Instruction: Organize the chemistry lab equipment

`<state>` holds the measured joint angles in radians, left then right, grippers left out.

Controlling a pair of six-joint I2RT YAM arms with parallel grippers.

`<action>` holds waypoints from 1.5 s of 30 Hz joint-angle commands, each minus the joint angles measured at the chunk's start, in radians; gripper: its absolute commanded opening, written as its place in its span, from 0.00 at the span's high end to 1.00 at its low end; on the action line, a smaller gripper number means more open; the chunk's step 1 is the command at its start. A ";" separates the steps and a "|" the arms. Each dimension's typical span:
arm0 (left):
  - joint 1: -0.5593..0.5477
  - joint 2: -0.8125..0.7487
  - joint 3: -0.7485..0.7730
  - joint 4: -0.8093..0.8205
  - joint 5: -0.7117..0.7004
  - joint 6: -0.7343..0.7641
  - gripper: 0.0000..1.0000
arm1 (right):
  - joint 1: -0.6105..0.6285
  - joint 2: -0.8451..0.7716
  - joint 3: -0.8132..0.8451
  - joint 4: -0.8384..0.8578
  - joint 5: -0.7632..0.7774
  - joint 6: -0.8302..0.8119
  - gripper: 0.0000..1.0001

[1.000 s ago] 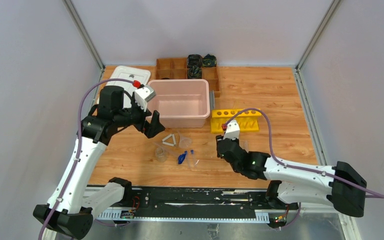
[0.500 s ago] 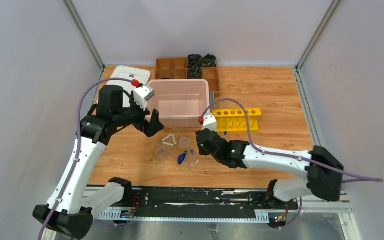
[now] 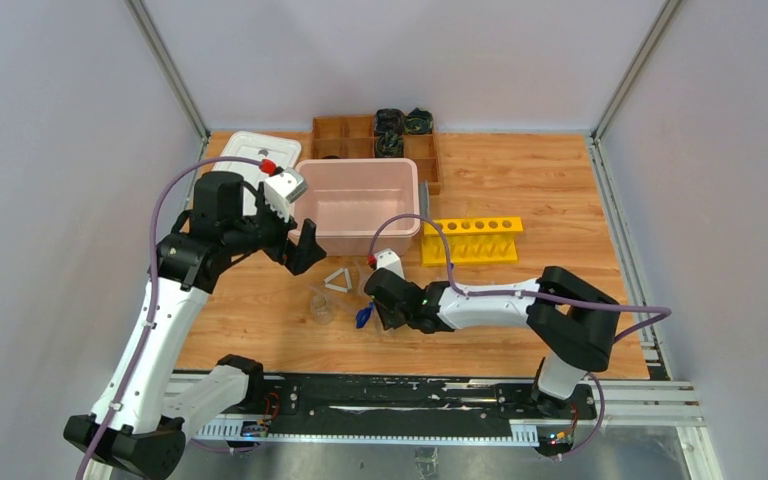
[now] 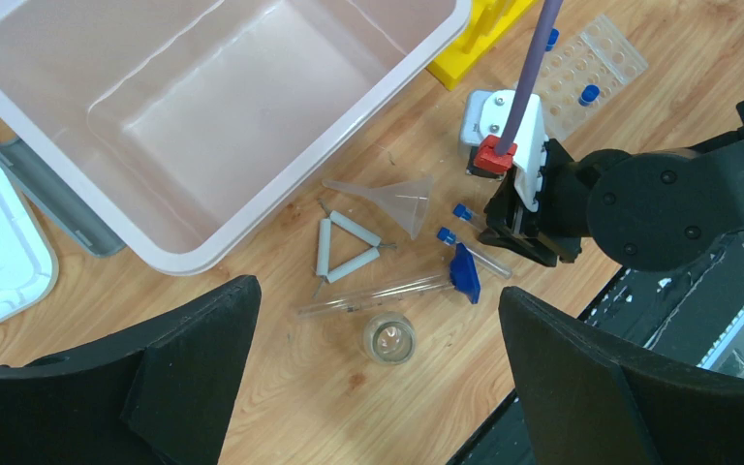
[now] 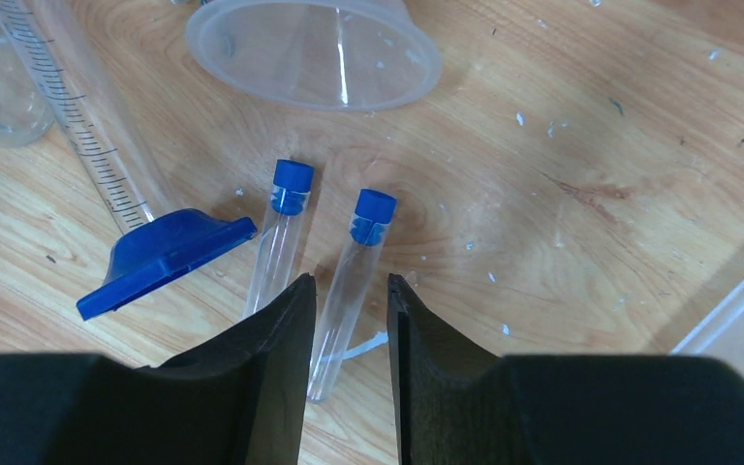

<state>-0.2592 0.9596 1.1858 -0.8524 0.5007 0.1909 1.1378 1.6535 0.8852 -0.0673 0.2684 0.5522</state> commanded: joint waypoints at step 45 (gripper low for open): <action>-0.002 0.020 -0.040 0.165 0.286 -0.267 0.25 | 0.069 -0.263 0.311 0.329 0.209 0.153 1.00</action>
<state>-0.2592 0.9836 1.1481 -0.7261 0.7269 -0.0433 1.1847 1.3602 1.1496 0.1928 0.4572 0.6712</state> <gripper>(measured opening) 0.773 0.039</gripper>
